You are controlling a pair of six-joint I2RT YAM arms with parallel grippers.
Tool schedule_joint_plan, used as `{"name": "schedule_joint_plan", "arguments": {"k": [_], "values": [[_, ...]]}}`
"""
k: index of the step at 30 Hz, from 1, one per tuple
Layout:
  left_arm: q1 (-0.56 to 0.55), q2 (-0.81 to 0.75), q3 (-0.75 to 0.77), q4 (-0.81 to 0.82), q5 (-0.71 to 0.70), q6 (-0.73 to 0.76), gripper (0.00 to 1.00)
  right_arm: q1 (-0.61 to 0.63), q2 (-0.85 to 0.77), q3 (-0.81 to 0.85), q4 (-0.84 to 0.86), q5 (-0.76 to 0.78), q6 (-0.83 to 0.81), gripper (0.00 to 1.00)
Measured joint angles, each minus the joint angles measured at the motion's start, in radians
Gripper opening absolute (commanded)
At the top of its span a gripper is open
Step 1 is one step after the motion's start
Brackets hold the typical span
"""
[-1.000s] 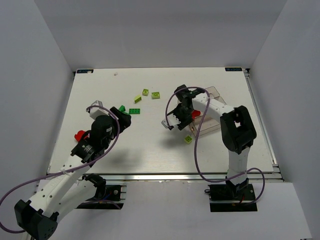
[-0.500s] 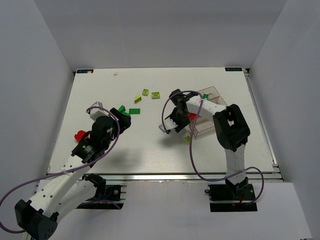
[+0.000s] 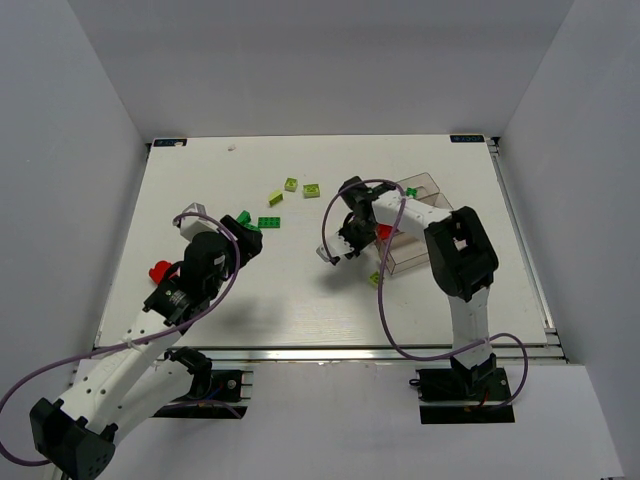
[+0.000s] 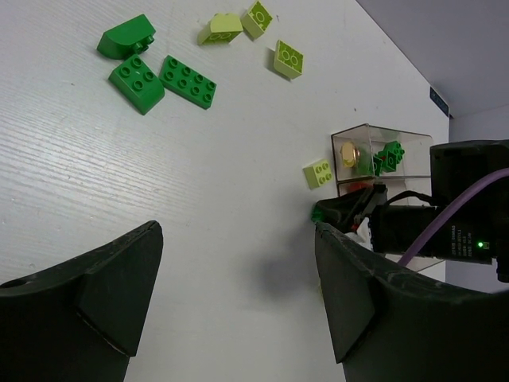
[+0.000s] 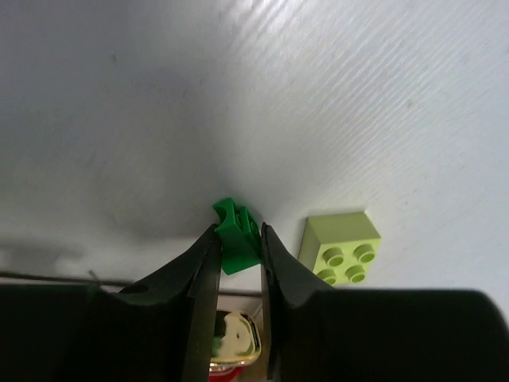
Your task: Sort the legos into containers by color
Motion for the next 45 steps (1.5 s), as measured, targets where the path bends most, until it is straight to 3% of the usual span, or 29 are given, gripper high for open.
{"name": "schedule_joint_plan", "arguments": {"k": [6,13,18,24,28,33,45], "values": [[0.0,0.025,0.0,0.002,0.0,-0.004,0.87,-0.001,-0.056,0.018,-0.06,-0.22,0.137,0.03],[0.0,0.086,0.0,0.001,0.002,-0.016,0.89,-0.016,-0.22,0.038,0.093,-0.435,0.677,0.0],[0.0,0.101,0.0,0.003,0.003,-0.02,0.9,-0.108,-0.36,-0.117,0.332,-0.423,1.09,0.0],[0.006,0.114,0.0,0.014,0.012,-0.026,0.9,-0.31,-0.35,-0.15,0.482,-0.312,1.44,0.0],[0.008,0.129,0.0,0.028,0.022,-0.026,0.9,-0.404,-0.312,-0.148,0.51,-0.238,1.545,0.0],[0.014,0.147,0.0,0.034,0.033,-0.026,0.9,-0.419,-0.225,-0.101,0.51,-0.19,1.604,0.01],[0.025,0.152,-0.011,0.04,0.036,-0.037,0.9,-0.432,-0.091,0.01,0.51,-0.145,1.615,0.21]]}}
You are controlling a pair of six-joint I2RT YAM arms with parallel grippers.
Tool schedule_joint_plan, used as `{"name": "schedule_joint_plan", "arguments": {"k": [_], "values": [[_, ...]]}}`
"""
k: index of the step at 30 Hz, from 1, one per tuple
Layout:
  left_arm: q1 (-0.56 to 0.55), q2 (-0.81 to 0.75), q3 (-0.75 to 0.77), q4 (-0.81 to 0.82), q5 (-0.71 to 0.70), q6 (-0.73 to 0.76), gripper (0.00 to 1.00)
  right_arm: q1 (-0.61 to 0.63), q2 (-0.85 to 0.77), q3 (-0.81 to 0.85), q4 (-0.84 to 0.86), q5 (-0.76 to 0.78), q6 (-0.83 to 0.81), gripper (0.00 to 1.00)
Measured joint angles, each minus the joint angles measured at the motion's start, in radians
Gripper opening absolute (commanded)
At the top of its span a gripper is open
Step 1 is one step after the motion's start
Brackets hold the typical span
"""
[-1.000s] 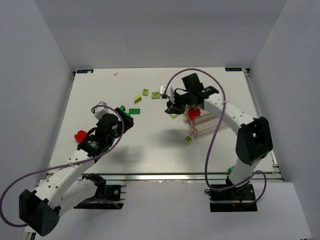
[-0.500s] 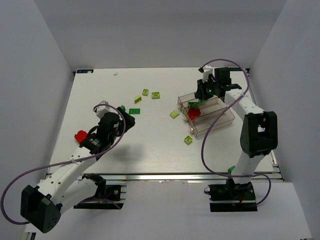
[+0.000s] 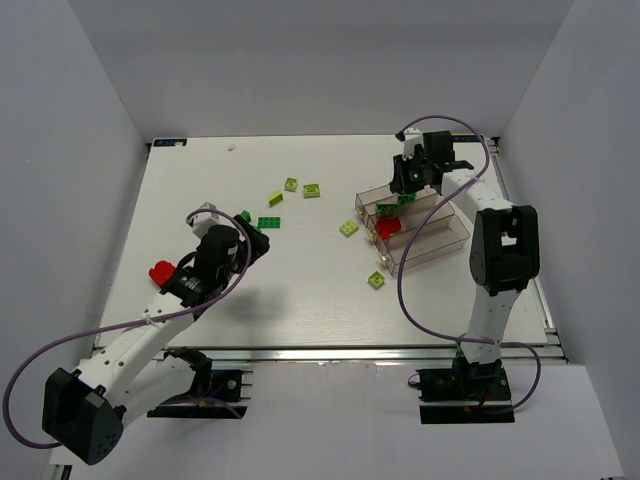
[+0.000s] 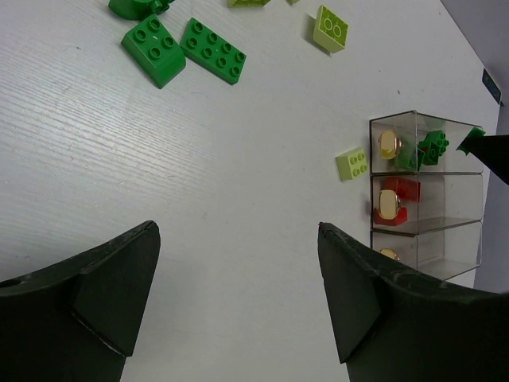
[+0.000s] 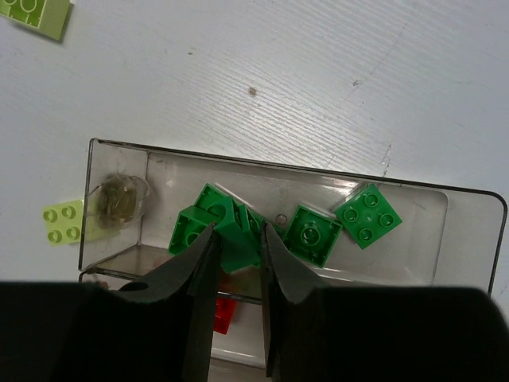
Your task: Sort the legos into containers by color
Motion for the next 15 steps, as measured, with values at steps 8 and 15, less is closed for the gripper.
{"name": "schedule_joint_plan", "arguments": {"k": [8,15], "values": [[0.009,0.006,-0.002,0.004,0.008,-0.004,0.9,-0.002,0.033,0.007,-0.001,0.001,-0.004,0.34],[0.026,0.042,-0.002,0.005,0.02,0.0,0.9,-0.002,0.04,0.007,-0.003,0.0,-0.009,0.41]]}}
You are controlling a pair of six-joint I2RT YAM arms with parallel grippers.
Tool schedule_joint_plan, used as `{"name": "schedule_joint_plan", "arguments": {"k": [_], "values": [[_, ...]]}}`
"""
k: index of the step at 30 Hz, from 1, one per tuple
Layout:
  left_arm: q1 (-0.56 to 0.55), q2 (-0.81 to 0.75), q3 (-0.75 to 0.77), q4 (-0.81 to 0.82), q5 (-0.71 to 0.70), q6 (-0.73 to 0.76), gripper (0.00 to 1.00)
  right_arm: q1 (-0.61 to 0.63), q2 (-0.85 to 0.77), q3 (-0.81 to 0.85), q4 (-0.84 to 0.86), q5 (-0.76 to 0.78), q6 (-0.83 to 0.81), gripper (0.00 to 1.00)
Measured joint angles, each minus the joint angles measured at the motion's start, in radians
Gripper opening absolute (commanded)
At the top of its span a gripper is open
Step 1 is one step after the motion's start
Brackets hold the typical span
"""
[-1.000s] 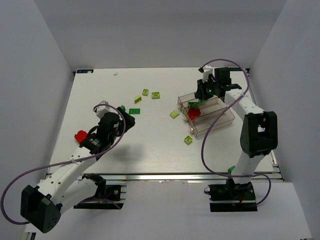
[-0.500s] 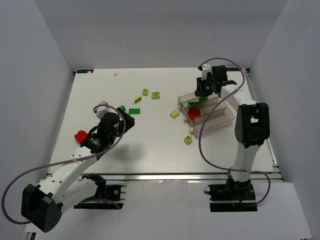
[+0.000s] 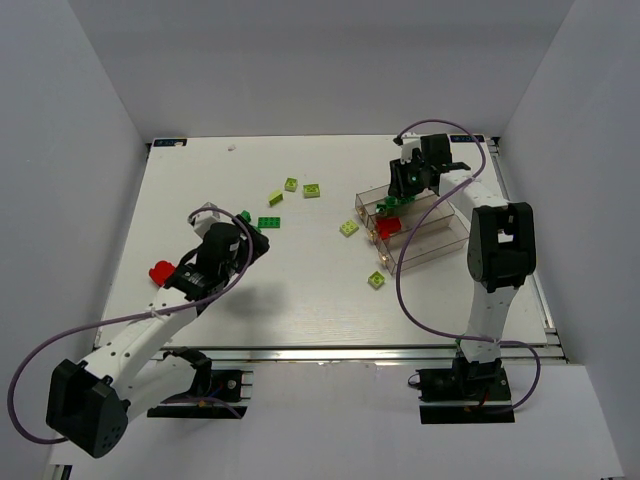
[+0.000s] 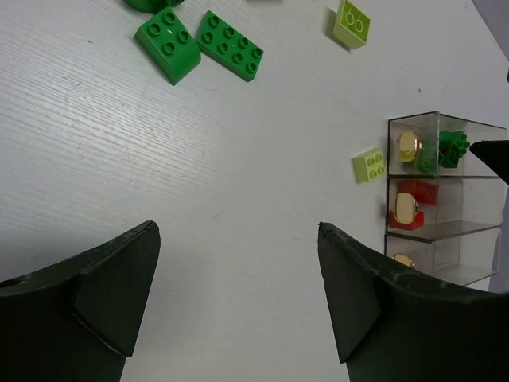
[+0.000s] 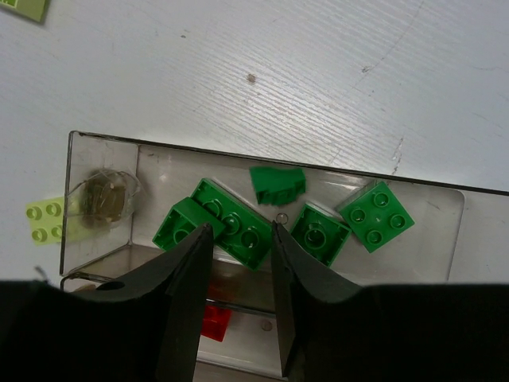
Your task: Sort the legos into containers by color
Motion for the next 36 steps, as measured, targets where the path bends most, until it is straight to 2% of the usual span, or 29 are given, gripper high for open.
{"name": "schedule_joint_plan", "arguments": {"k": [11,15,17,18,22,24,25,26,27,30,34,36], "values": [[0.055,0.085,0.079,-0.021,0.018,0.046,0.91,0.0,-0.007,0.0,-0.003,-0.019,-0.027,0.48],[0.103,0.141,0.137,-0.043,0.042,0.071,0.92,0.0,-0.058,-0.006,-0.018,-0.067,-0.087,0.61],[0.137,0.19,0.179,-0.058,0.064,0.087,0.92,0.0,-0.11,-0.021,-0.018,-0.102,-0.124,0.84],[0.153,0.219,0.198,-0.068,0.076,0.094,0.93,0.0,-0.148,-0.042,-0.005,-0.121,-0.15,0.89],[0.22,0.367,0.3,-0.133,0.126,0.137,0.94,0.001,-0.322,-0.164,0.087,-0.18,-0.233,0.9],[0.243,0.455,0.364,-0.171,0.142,0.162,0.94,0.001,-0.382,-0.21,0.122,-0.2,-0.255,0.89],[0.252,0.495,0.392,-0.188,0.148,0.171,0.94,0.001,-0.393,-0.213,0.126,-0.217,-0.27,0.83],[0.259,0.538,0.426,-0.212,0.154,0.179,0.94,0.001,-0.394,-0.209,0.126,-0.238,-0.288,0.73],[0.264,0.58,0.456,-0.23,0.157,0.183,0.93,0.0,-0.383,-0.195,0.101,-0.27,-0.31,0.56],[0.27,0.686,0.534,-0.282,0.162,0.176,0.89,0.001,-0.348,-0.174,0.052,-0.347,-0.336,0.33],[0.27,0.8,0.611,-0.334,0.183,0.131,0.86,0.003,-0.36,-0.235,0.054,-0.397,-0.327,0.33],[0.27,0.843,0.641,-0.362,0.189,0.106,0.86,0.009,-0.371,-0.261,0.053,-0.409,-0.32,0.39]]}}
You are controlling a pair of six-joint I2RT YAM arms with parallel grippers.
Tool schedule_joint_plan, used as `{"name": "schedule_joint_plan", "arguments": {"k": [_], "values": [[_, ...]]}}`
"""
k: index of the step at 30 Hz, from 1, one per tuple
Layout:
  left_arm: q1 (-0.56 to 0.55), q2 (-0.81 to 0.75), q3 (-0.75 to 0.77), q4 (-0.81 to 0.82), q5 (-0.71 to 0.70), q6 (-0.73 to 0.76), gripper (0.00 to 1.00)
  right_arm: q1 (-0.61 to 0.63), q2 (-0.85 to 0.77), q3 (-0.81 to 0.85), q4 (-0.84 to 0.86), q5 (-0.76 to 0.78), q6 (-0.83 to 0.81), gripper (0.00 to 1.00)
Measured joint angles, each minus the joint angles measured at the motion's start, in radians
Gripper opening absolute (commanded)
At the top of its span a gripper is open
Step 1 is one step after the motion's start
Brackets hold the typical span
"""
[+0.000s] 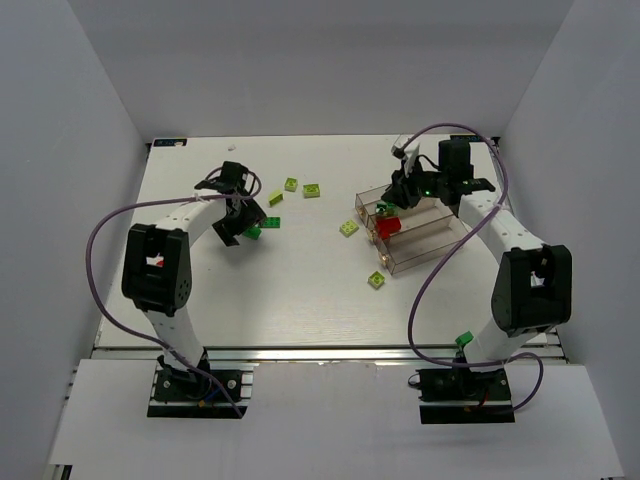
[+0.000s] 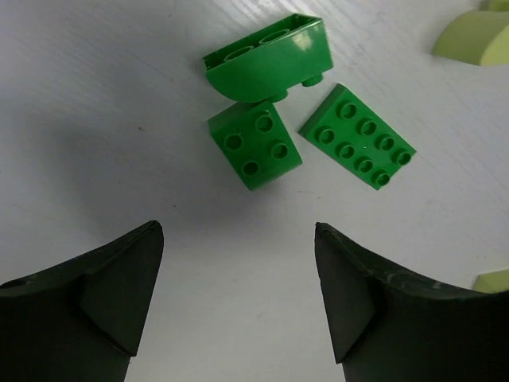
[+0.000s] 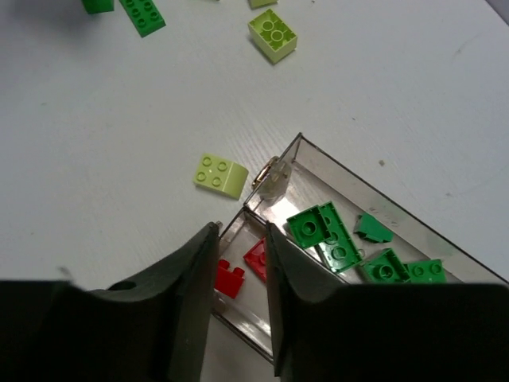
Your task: Sort the legos into containers by color
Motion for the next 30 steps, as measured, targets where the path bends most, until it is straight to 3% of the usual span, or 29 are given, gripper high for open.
{"name": "schedule_joint_plan", "arguments": {"k": [6,16,30], "values": [[0.0,0.077,0.081,-0.086,-0.001,-0.061,0.84,0.01,-0.034,-0.034,0.008,-0.006,0.025,0.45],[0.0,0.211,0.182,-0.159,-0.037,-0.115,0.76,0.012,-0.043,-0.047,0.034,-0.008,0.049,0.46],[0.005,0.292,0.304,-0.186,-0.1,-0.129,0.75,0.012,-0.051,-0.098,0.037,-0.008,0.05,0.46]]}}
